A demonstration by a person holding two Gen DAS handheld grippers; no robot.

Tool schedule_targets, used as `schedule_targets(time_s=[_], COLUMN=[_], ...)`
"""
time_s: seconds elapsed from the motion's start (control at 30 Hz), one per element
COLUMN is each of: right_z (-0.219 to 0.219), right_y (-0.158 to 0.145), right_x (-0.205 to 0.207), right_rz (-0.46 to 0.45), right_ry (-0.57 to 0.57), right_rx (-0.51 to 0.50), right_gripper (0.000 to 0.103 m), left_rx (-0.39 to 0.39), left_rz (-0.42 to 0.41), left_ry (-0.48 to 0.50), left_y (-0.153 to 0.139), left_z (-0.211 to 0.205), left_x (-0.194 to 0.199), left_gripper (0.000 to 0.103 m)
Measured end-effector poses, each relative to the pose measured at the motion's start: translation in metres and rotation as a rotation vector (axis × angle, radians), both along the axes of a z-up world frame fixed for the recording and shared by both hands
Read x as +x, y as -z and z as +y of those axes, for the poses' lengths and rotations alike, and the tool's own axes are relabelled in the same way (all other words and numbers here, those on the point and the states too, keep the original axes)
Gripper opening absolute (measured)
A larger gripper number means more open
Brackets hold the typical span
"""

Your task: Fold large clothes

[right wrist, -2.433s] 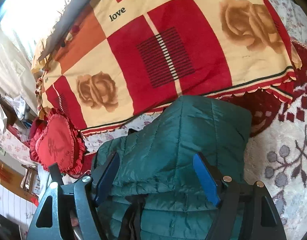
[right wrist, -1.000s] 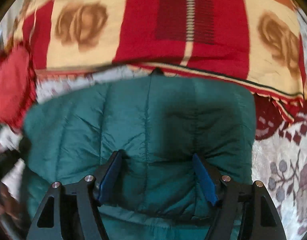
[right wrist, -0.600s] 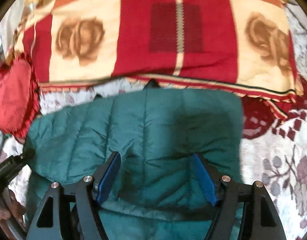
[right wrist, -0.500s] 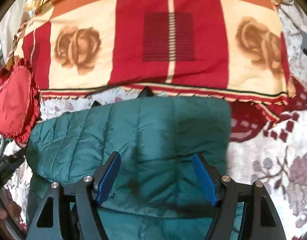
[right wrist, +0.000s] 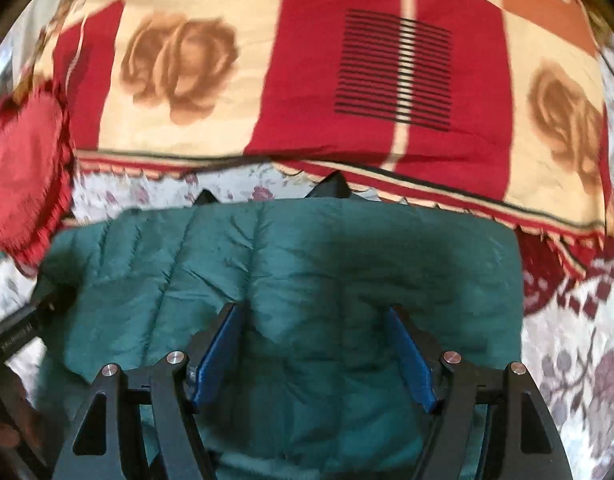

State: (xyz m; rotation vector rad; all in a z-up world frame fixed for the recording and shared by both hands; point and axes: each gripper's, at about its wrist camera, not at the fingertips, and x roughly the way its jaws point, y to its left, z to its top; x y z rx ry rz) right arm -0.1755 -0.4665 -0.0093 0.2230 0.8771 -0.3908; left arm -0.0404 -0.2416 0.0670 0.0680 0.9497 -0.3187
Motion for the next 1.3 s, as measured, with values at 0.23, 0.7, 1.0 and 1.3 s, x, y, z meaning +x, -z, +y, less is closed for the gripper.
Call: schedule_targets(time_s=[0.23,0.7,1.0,1.3], right_z=[-0.002,0.030,0.019,-0.035], right_y=[0.027,-0.013,-0.006,-0.022], right_x=[0.018,-0.008,-0.017,-0.050], right_rz=[0.065,0.007,0.031,-0.020], right_ry=[0.011,-0.064,-0.037,0.126], right_rx=[-0.041,-0.021,-0.001,-0.023], right_gripper=[0.079,0.079,0.082,0.082], left_rx=[0.055,0.060,0.049,0.036], left_rz=[-0.029,-0.013,-0.002,-0.001], left_ry=[0.006,0.007,0.010,-0.001], left_y=[0.009,0.009,0.013,0.017], left_z=[-0.005,-0.006,-0.004,-0.001], left_x=[0.001,0.004,0.005,0.006], left_gripper=[0.080,0.080,0.081,0.084])
